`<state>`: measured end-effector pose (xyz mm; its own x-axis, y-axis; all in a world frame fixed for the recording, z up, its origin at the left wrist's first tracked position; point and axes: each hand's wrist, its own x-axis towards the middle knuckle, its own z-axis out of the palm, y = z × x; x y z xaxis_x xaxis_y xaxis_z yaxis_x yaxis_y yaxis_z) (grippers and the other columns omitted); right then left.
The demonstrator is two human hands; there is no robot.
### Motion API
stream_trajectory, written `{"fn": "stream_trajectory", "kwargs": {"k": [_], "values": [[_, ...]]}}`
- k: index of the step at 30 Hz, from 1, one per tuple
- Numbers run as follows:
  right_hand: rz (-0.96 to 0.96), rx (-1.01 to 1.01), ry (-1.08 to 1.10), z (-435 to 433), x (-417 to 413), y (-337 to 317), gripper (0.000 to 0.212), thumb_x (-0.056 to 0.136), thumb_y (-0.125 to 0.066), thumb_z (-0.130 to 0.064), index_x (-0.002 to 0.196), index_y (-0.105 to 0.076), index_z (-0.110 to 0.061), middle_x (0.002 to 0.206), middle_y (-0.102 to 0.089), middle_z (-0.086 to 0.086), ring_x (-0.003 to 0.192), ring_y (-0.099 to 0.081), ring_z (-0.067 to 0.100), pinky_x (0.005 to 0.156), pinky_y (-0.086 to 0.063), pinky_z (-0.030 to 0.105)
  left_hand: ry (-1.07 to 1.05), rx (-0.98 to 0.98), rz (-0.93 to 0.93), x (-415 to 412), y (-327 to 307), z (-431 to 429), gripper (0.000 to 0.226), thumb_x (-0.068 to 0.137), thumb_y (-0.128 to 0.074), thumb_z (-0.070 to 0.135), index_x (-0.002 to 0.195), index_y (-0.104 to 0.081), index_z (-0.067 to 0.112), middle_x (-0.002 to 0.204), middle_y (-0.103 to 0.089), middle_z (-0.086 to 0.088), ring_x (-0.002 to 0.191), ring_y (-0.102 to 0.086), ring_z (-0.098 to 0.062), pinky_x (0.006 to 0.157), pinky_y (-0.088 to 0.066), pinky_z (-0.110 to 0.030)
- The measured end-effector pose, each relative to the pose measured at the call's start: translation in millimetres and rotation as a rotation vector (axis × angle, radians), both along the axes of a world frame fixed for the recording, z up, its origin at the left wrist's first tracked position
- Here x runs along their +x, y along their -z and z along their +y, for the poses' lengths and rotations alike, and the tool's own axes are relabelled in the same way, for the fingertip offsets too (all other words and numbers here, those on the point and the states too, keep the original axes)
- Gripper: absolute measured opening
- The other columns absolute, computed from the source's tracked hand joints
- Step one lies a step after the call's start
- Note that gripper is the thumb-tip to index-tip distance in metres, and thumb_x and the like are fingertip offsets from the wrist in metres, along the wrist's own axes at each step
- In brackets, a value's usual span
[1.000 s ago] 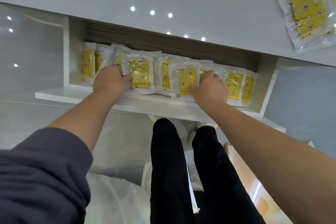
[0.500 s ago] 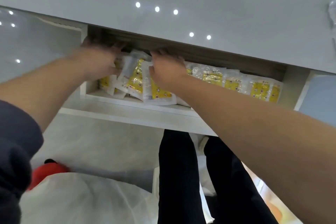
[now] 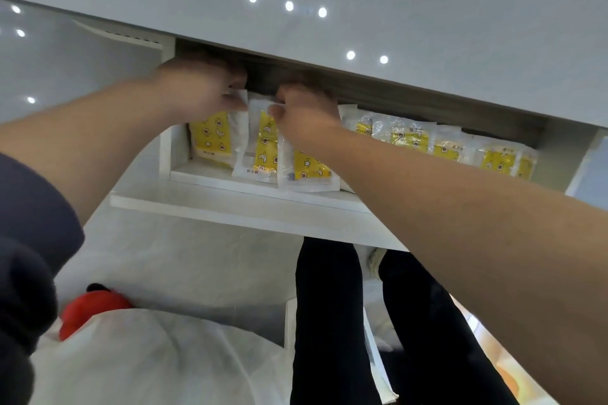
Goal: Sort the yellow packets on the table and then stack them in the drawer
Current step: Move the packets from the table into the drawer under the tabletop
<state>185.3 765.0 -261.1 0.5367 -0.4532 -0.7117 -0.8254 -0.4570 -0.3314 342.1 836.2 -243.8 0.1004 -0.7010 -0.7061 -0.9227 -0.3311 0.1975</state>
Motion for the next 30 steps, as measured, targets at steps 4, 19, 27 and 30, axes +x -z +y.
{"fn": "stream_trajectory", "kwargs": {"k": [4, 19, 27, 30], "values": [[0.039, 0.010, 0.022, -0.5, -1.9, 2.3, 0.022, 0.099, -0.045, -0.033, 0.112, -0.059, -0.021, 0.111, -0.059, 0.002, 0.105, -0.055, 0.022, 0.097, -0.042, 0.038, 0.057, 0.078, -0.069, -4.7, 1.6, -0.8, 0.020, 0.094, -0.054, 0.039, 0.096, -0.049, 0.019, 0.108, -0.058, -0.010, 0.103, -0.053, -0.031, 0.074, -0.038, -0.031], [-0.009, -0.005, 0.016, 0.1, -11.1, 1.3, 0.017, 0.100, -0.045, -0.026, 0.115, -0.054, -0.025, 0.105, -0.052, 0.001, 0.111, -0.050, 0.024, 0.100, -0.032, 0.040, -0.103, 0.154, -0.079, -9.6, 15.8, -5.7, 0.055, 0.095, -0.054, 0.036, 0.142, -0.041, 0.011, 0.145, -0.042, -0.015, 0.131, -0.040, -0.033, 0.100, -0.036, -0.038], [-0.093, -0.058, 0.104, -5.6, -52.8, -35.7, 0.035, 0.095, -0.051, -0.026, 0.129, -0.050, -0.022, 0.129, -0.052, 0.007, 0.119, -0.048, 0.028, 0.100, -0.038, 0.040, -0.055, 0.085, -0.219, -38.5, -32.5, -4.3, 0.040, 0.098, -0.048, 0.027, 0.134, -0.047, 0.011, 0.119, -0.057, -0.023, 0.106, -0.055, -0.042, 0.080, -0.047, -0.043], [-0.116, 0.040, 0.176, -9.2, -82.0, -66.3, 0.031, 0.095, -0.051, -0.022, 0.126, -0.052, -0.018, 0.127, -0.053, 0.008, 0.116, -0.049, 0.027, 0.099, -0.043, 0.042, -0.188, 0.065, -0.199, -67.8, -60.5, -10.5, 0.035, 0.095, -0.050, 0.020, 0.127, -0.052, 0.006, 0.119, -0.052, -0.024, 0.107, -0.053, -0.042, 0.082, -0.048, -0.047]]}}
